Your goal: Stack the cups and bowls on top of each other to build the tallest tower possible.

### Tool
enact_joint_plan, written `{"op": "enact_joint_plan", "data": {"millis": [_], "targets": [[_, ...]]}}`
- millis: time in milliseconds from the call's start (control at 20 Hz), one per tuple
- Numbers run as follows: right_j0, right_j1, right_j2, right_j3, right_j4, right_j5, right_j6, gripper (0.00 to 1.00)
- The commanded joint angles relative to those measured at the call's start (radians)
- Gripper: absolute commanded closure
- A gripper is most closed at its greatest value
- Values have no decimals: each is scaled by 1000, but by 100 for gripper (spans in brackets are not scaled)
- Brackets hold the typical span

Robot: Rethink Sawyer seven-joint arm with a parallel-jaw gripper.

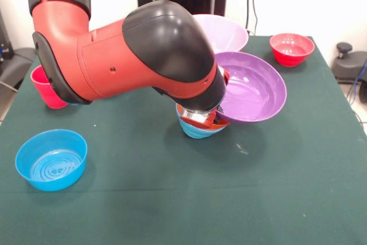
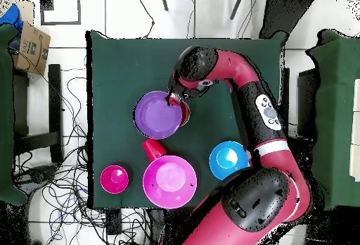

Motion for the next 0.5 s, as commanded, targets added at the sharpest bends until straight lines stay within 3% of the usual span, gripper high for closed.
{"op": "enact_joint_plan", "data": {"millis": [50, 500], "targets": [[8, -26, -50, -30, -103, 42, -273, 100], [-20, -95, -41, 12, -66, 95, -242, 100]]}}
